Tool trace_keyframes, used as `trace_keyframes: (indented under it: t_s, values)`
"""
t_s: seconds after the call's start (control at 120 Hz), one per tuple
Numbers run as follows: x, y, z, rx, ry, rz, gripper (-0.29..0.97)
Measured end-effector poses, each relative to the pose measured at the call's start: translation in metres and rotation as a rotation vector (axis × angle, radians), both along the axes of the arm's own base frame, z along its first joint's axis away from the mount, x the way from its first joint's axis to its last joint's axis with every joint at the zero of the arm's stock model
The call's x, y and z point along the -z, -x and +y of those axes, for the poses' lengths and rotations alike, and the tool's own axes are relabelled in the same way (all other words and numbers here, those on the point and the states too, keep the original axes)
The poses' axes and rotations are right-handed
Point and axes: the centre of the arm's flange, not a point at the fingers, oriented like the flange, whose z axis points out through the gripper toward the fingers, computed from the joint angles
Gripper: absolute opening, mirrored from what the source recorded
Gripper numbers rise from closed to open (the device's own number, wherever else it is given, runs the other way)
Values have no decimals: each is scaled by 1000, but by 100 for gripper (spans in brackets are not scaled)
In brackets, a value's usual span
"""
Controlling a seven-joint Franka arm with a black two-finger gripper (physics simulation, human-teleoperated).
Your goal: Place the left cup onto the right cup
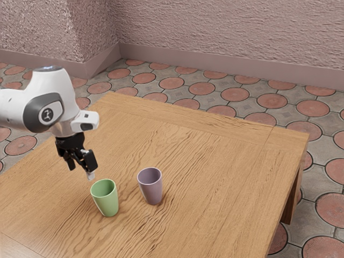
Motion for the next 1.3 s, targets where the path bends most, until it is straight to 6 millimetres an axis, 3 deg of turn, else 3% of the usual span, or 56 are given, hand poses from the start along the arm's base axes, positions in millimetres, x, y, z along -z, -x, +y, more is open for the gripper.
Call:
trace_keyframes:
  t_s: [0.567, 0.85, 1.3]
  values:
    - [35, -6, -3, -3, -15, -56, 67]
    - [49, -11, -9, 6, -22, -63, 45]
    - [80, -18, -13, -9, -17, -47, 39]
